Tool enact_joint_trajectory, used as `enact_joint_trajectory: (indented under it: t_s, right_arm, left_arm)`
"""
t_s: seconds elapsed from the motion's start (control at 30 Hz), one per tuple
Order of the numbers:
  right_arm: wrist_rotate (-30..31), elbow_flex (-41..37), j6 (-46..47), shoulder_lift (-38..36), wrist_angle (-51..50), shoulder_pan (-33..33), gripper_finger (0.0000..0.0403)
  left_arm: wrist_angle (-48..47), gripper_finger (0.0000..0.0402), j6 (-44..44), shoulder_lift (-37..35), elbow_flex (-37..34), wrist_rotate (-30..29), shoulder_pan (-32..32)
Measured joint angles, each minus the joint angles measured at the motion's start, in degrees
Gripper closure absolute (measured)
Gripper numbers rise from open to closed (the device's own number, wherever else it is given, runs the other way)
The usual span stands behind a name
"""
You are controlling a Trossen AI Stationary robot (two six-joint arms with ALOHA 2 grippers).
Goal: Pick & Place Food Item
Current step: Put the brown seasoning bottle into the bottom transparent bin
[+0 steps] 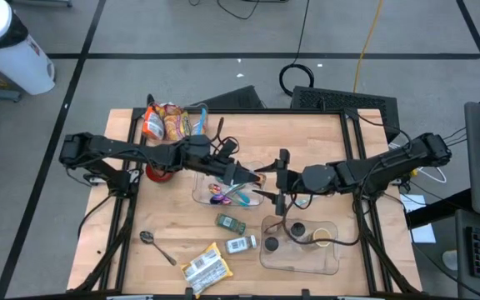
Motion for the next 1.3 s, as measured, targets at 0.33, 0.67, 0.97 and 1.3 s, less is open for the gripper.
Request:
enact_joint_trajectory:
  t_s: [0.33,0.67,0.97,1.3]
  right_arm:
    - [0.1,0.0,0.4,0.3,0.2,0.0,0.0183]
    - [0.2,0.0,3.4,0.3,0.1,-0.3,0.0215]
    - [0.1,0.0,3.8,0.3,0.5,-0.4,0.0217]
    - [0.0,0.0,6.4,0.3,4.2,-1.4,0.0217]
  left_arm:
    - [-0.4,0.0208,0.5,0.0,0.0,-0.8,0.0]
    - [-0.7,0.0208,0.7,0.0,0.0,-1.5,0.0]
    - [-0.6,0.0173,2.3,0.0,0.0,-2.0,0.0]
    - [3.5,0.0064,6.2,0.0,0.0,-2.1,0.0]
